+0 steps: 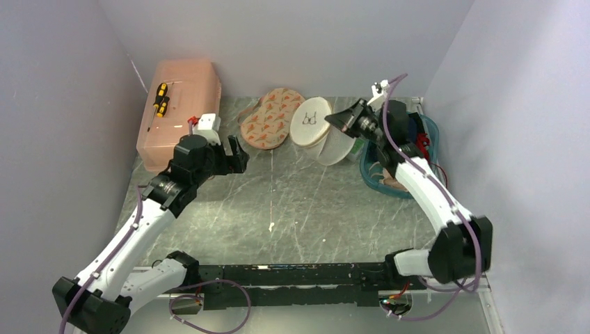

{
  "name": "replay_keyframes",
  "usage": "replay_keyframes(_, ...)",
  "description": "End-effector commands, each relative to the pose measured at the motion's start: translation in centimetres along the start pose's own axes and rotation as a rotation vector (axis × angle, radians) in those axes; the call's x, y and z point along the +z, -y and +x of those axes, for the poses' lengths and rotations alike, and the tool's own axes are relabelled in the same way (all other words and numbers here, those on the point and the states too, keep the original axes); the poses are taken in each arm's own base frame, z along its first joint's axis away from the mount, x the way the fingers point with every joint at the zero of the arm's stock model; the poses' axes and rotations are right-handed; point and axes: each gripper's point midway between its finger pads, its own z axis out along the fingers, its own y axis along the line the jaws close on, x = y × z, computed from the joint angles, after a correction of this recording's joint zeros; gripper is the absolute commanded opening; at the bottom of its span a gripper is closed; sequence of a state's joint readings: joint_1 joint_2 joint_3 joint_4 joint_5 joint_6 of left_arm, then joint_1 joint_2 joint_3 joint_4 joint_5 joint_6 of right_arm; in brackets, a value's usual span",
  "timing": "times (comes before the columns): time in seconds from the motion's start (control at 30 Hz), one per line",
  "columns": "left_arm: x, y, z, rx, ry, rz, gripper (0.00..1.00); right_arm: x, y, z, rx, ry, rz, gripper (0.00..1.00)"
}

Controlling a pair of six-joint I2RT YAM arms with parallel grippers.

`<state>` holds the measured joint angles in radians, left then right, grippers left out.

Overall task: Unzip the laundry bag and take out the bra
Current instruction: Pick up the laundry bag at the center of the board, then adjust the laundry bag.

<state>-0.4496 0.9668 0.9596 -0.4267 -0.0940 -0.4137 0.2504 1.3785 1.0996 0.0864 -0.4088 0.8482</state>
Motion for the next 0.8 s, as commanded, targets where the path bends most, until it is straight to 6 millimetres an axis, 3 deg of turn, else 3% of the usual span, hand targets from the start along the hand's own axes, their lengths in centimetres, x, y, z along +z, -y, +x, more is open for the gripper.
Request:
replay_keyframes(0.0,-1.5,3.8,-2.0,-0.029,0.100,0.207,0.94,-5.3,-3.8,4.1,-0.164,-0.105,-0.184,0.00)
replay_keyframes(0.13,-3.2,7.4,-0.8,-0.038,0.068,0.441,0.94,-9.8,-3.4,8.8,-0.201,-0.165,-0.276,0.00)
replay_keyframes(0.27,-4.7,10.4,0.8,-0.002,0.001,0.661,0.94,-12.9,-1.9,13.5,-0.217,-0.267,-0.342,0.00)
replay_keyframes(0.4,-5.9,11.5,1.6,0.196,-0.123,0.759,0.94,-15.1,-0.9,17.5,-0.215,-0.331,-0.400,0.00)
replay_keyframes(0.57,-6.1,14.8,3.9,0.218,-0.306,1.008,0.94,-15.9,0.2,19.2,-0.202,-0.334,-0.413,0.00)
replay_keyframes(0.77,-2.9,15.0,7.8,0.148,-0.466,1.061,0.90,-15.4,2.6,20.6,-0.189,-0.336,-0.369,0.00)
